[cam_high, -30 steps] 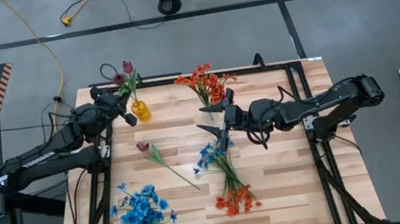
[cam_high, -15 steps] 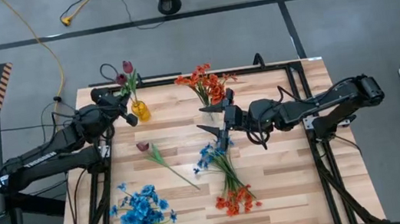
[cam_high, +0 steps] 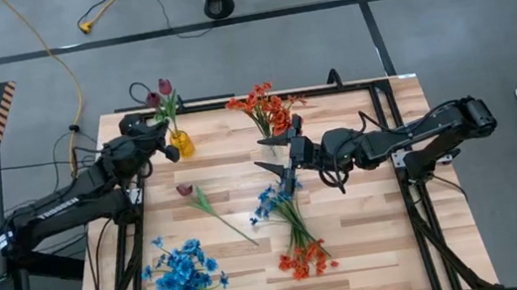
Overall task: Sort flowers into vase by color
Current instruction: Put the right red flower into the yellow vase
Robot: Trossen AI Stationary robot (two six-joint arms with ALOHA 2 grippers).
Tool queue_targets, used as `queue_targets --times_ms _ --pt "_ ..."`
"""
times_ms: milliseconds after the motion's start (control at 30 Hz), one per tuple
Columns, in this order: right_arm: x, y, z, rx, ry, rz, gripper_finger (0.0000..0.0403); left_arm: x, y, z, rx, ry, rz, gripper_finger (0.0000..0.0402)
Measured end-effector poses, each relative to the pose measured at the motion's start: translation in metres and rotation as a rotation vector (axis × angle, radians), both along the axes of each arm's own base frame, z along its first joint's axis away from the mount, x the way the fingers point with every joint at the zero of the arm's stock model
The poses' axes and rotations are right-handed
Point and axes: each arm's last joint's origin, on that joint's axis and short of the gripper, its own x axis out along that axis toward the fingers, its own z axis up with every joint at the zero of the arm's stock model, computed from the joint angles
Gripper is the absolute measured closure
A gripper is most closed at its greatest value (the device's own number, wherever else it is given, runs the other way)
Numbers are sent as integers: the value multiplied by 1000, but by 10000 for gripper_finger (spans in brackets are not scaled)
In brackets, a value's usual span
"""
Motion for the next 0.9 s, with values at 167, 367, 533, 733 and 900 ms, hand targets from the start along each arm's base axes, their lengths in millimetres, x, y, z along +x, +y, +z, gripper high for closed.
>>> queue_targets --times_ms 167,367,533,733,900 --pt "0 0 0 0 0 0 138 0 1 -14 -36 11 15 401" --pt "0 0 0 0 0 0 138 -1 1 -20 -62 4 52 400" --pt "0 0 0 0 0 0 138 -2 2 -20 -62 -8 77 365" --pt "0 0 0 0 0 0 138 -2 2 -21 -80 -28 82 284" --pt "0 0 0 0 0 0 138 -2 1 -20 -95 -22 59 218"
